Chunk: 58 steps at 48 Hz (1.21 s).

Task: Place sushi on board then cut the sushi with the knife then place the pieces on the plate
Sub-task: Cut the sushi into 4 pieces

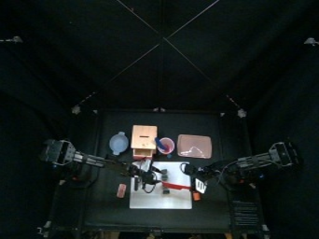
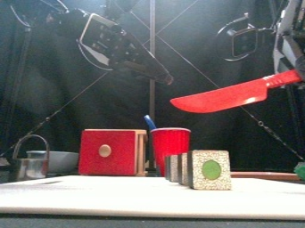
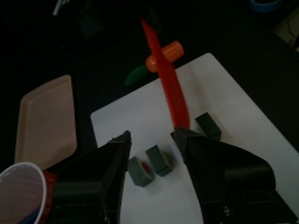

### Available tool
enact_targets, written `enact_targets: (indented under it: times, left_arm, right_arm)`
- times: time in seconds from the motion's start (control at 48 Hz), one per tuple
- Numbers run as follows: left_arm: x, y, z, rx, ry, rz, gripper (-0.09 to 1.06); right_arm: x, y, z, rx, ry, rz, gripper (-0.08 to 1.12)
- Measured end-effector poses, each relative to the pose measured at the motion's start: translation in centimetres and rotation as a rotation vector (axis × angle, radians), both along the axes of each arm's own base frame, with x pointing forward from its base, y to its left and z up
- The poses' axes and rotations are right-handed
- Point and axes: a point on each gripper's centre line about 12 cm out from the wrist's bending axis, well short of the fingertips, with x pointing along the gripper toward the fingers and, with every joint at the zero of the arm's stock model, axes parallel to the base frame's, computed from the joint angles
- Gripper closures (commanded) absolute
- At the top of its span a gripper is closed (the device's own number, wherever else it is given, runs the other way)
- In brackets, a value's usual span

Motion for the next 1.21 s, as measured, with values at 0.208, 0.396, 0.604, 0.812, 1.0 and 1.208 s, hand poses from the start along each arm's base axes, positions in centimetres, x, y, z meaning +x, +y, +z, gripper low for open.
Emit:
enact_targets:
  times: [0.208,0.396,0.604,0.812,1.0,1.208]
  left_arm:
    - [-1.0,0.7,0.4,-0.025,-0.073,-0.006,0.15]
    - [-1.6,1.3,0.9,-0.042,-0.125,-0.005,0.15]
    - [-1.9,1.4,0.7,-0.061,-0.121,0.010,0.15]
    - [-2.0,1.6,0.6,-0.081,-0.121,0.028,0.15]
    - [-2.2,1.8,0.2,-0.082,-0.112,0.035,0.15]
    - [-2.6,2.1,-0.4,-0.082,-0.096,0.044,0.15]
  right_arm:
    - [0.1,-0.7,0.2,0.052,-0.002,-0.062,0.63]
    - [0.0,-3.4,0.2,-0.194,-0.002,0.021,0.63]
    - [-0.8,-6.4,1.5,-0.382,0.108,-0.021,0.63]
    - [-3.3,-7.5,4.1,-0.466,0.131,-0.163,0.63]
    - [-3.7,-4.8,2.2,-0.325,0.162,-0.280,0.63]
    - [-2.9,-2.8,0.1,-0.107,0.245,-0.537,0.62]
